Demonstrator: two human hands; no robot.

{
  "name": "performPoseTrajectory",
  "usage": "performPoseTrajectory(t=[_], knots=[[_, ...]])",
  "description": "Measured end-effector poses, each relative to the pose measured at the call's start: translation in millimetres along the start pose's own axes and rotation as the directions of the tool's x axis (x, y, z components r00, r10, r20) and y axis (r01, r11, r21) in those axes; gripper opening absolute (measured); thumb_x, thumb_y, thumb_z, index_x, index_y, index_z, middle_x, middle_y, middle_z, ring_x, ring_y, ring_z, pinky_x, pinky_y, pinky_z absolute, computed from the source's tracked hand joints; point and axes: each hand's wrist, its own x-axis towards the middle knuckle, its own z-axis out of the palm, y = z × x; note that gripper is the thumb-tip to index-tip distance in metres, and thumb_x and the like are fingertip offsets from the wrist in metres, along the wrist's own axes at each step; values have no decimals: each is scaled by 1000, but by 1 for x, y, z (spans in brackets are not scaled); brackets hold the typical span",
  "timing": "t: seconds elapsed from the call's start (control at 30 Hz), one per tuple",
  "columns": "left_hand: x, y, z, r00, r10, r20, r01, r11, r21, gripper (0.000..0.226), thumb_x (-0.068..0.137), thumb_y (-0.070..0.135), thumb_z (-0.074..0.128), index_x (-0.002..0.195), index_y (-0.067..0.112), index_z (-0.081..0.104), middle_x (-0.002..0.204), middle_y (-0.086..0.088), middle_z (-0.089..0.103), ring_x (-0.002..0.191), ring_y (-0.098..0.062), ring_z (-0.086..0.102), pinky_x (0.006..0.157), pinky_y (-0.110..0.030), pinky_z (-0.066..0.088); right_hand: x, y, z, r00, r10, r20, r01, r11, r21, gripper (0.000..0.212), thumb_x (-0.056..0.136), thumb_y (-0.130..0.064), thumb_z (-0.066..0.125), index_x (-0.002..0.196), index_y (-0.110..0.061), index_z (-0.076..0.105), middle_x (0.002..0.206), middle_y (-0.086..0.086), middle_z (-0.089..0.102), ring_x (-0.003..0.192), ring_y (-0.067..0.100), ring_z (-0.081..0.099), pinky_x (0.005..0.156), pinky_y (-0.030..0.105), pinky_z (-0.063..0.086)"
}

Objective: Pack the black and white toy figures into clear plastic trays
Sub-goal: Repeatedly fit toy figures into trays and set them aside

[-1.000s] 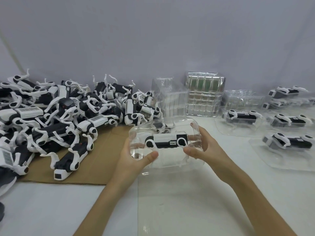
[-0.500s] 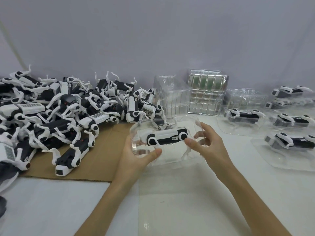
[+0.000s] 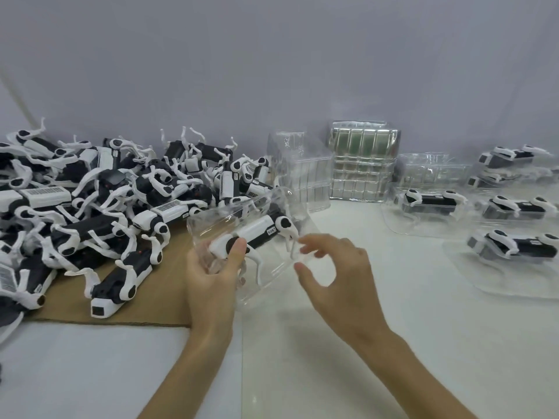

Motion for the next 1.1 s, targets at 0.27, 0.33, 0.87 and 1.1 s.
performPoseTrajectory(t=[0.27, 0.33, 0.87, 1.1], knots=[[-45, -7, 19, 943, 310, 125, -320, 944, 78, 61, 76, 37, 79, 126, 24, 48, 116, 2, 66, 99, -13, 68, 75, -14, 52, -7, -4, 7, 996, 84, -28, -89, 941, -325, 32, 76, -54, 67, 94, -28, 74, 75, -13, 69, 77, 17, 55, 74, 33, 28], [-52, -9, 21, 927, 336, 165, -353, 932, 81, 66, 73, 43, 80, 127, 26, 46, 118, 3, 66, 101, -14, 69, 74, -16, 53, -5, -2, 3, 991, 136, -8, -128, 916, -379, 37, 74, -65, 54, 79, -31, 70, 62, -12, 61, 73, 17, 51, 73, 35, 27], [-48, -5, 21, 845, 477, 240, -524, 828, 198, 53, 73, 51, 76, 111, 38, 43, 110, 23, 61, 97, -10, 65, 78, -20, 51, -2, 4, 6, 981, -20, -192, -44, 946, -321, 28, 72, -50, 68, 73, -22, 70, 66, -10, 68, 67, 21, 52, 71, 31, 30], [-40, -2, 19, 875, 451, 176, -480, 853, 203, 60, 65, 53, 81, 109, 35, 46, 109, 18, 62, 97, -6, 65, 73, -15, 50, -2, 0, 7, 985, 10, -173, -65, 947, -316, 30, 73, -50, 67, 83, -23, 76, 72, -11, 72, 70, 21, 55, 75, 31, 31]])
